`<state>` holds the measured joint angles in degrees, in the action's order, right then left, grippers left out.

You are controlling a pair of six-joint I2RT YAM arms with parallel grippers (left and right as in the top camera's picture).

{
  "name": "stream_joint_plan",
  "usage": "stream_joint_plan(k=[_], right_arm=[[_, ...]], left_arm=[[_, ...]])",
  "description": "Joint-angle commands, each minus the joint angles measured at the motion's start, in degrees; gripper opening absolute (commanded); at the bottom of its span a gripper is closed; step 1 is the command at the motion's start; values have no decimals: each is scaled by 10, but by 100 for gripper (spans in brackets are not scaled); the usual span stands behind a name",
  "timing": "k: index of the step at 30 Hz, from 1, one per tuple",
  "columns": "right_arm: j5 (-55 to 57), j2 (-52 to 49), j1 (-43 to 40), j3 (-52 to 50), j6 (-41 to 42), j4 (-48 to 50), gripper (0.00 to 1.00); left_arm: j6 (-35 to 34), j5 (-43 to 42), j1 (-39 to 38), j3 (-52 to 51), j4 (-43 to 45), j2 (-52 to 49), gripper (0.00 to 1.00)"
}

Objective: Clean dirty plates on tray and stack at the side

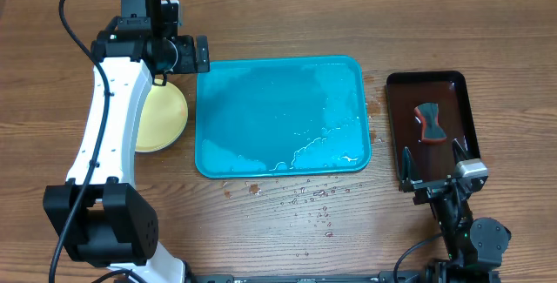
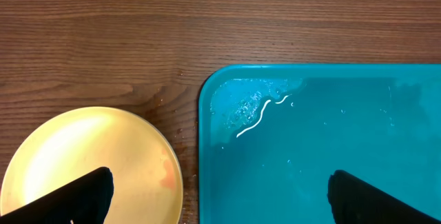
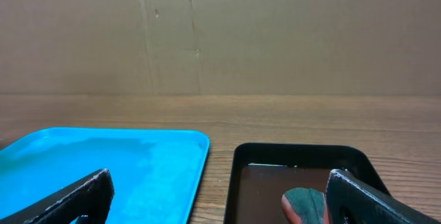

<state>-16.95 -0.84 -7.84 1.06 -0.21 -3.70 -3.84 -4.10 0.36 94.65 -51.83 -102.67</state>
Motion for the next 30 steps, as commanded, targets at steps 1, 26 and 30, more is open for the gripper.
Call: stream_joint_plan(k=[1,26,30], right_arm=[[4,7,3,-6,3,4,100],[4,7,3,-6,3,4,100],[4,7,3,-6,3,4,100]], left_arm=[[13,-2,0,4,0,-7,100],[49,6,-7,-113,158,136,99],[72,5,-3,-267,279,238,99]])
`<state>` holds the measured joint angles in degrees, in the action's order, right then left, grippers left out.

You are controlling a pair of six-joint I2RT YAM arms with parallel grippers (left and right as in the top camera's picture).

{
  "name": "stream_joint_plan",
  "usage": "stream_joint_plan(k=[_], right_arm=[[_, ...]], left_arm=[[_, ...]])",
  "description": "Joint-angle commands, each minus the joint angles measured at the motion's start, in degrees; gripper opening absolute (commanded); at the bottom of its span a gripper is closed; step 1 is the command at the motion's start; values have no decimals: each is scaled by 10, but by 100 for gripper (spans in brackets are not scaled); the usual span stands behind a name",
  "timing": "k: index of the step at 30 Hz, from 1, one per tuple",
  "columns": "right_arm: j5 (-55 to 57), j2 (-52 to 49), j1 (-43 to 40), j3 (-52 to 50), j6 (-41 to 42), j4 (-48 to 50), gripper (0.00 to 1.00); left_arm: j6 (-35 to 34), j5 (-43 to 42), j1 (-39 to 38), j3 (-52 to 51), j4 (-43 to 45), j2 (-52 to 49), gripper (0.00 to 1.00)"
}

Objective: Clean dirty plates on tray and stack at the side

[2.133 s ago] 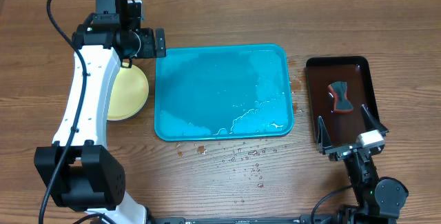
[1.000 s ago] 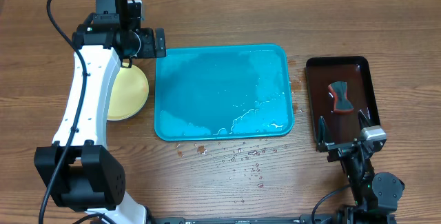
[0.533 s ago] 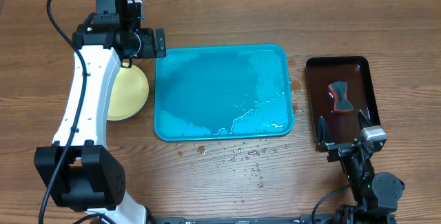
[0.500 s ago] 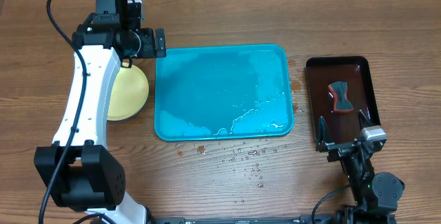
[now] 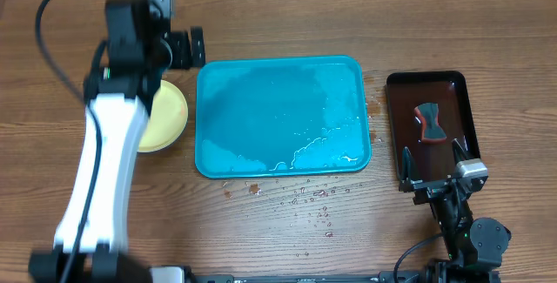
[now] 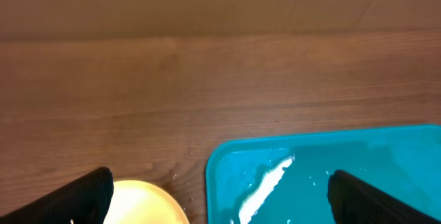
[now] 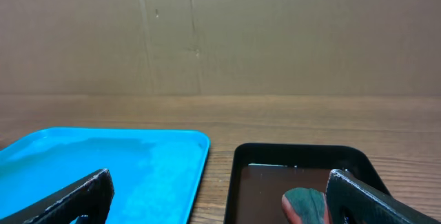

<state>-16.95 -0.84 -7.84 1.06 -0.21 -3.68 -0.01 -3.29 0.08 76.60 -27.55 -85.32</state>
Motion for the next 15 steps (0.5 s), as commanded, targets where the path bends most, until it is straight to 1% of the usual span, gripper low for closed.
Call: stream_joint_plan(k=[1,4,10,13,15], right_arm=[[4,7,3,-6,3,3,100],[4,7,3,-6,3,3,100],[4,7,3,-6,3,3,100],[4,7,3,-6,3,3,100],[4,7,3,-6,3,3,100]], left_arm=[[38,-4,3,-127,68,90,100],[43,-16,12,-258,162,177,100],[50,-20,15,-482,318,321,99],[52,-28,15,-567,369,388,99],[53,-27,15,-606,377,429,100]])
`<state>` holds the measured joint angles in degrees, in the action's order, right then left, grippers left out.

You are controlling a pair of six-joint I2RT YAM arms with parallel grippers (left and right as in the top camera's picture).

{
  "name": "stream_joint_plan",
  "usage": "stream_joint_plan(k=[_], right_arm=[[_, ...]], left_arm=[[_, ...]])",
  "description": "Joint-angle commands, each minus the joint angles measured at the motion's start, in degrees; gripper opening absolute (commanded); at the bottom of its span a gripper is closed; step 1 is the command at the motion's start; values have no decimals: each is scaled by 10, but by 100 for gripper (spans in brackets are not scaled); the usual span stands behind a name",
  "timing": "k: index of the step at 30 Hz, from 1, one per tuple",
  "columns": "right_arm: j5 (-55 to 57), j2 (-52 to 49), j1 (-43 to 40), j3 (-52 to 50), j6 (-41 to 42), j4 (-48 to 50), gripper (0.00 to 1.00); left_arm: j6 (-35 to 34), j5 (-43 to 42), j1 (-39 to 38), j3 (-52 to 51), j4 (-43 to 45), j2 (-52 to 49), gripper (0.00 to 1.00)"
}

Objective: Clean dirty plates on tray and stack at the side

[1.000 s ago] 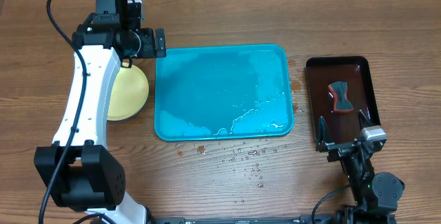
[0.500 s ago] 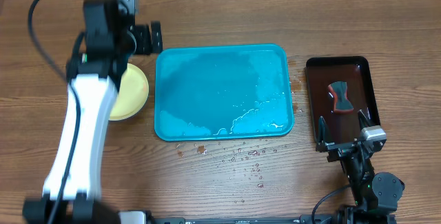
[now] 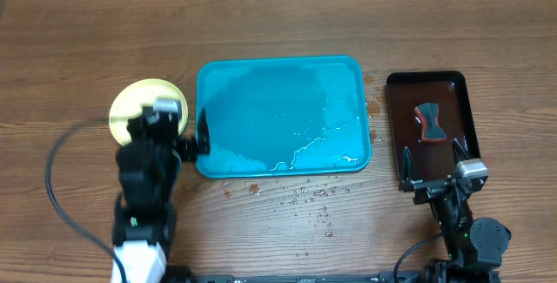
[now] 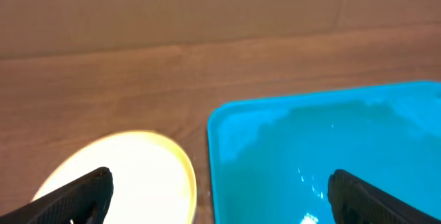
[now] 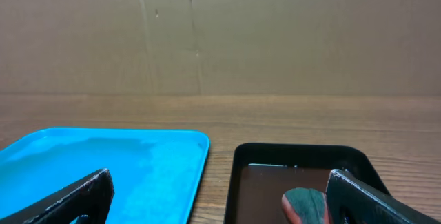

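Observation:
A yellow plate (image 3: pixel 132 105) lies on the table just left of the wet blue tray (image 3: pixel 278 100), and no plate is on the tray. My left gripper (image 3: pixel 174 133) hangs open and empty at the plate's near right edge, beside the tray's left rim. In the left wrist view the plate (image 4: pixel 117 176) sits lower left and the tray (image 4: pixel 331 141) on the right, with the gripper (image 4: pixel 220 193) spanning both. My right gripper (image 3: pixel 432 163) is open at the near end of the black tray (image 3: pixel 396 117). The right wrist view shows it (image 5: pixel 220 196) empty.
A red and dark green sponge (image 3: pixel 428 120) lies in brown liquid in the black tray, and shows as the sponge (image 5: pixel 306 203) in the right wrist view. Water drops (image 3: pixel 300 196) dot the table in front of the blue tray. A cardboard wall (image 5: pixel 220 31) stands behind the table.
My left arm has drawn back from the tray's far left corner to the near side of the plate, leaving most of the plate uncovered. The right arm has not moved.
My left gripper first stood open over the far left corner of the tray, looking down on the plate and tray. Then it sat slightly further back and tilted up. Now it is pulled in near the table's front. The plate, tray and sponge stayed put.

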<state>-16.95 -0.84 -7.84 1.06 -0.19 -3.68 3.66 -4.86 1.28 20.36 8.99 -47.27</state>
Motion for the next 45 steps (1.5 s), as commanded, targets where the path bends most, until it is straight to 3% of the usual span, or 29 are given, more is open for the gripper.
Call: stream_joint_plan(k=[1,14,24,29,45], right_arm=[[4,7,3,-6,2,3,100],[4,7,3,-6,2,3,100],[4,7,3,-6,2,3,100],[4,7,3,-6,2,3,100],[4,7,3,-6,2,3,100]], left_arm=[[19,-11,3,-61,13,71,99],[56,-17,3,-202,4,305,100],[107,-19,6,-201,-132,420,100],[105,-14,7,-201,-129,472,99],[105,-14,7,-201,-129,470,100]])
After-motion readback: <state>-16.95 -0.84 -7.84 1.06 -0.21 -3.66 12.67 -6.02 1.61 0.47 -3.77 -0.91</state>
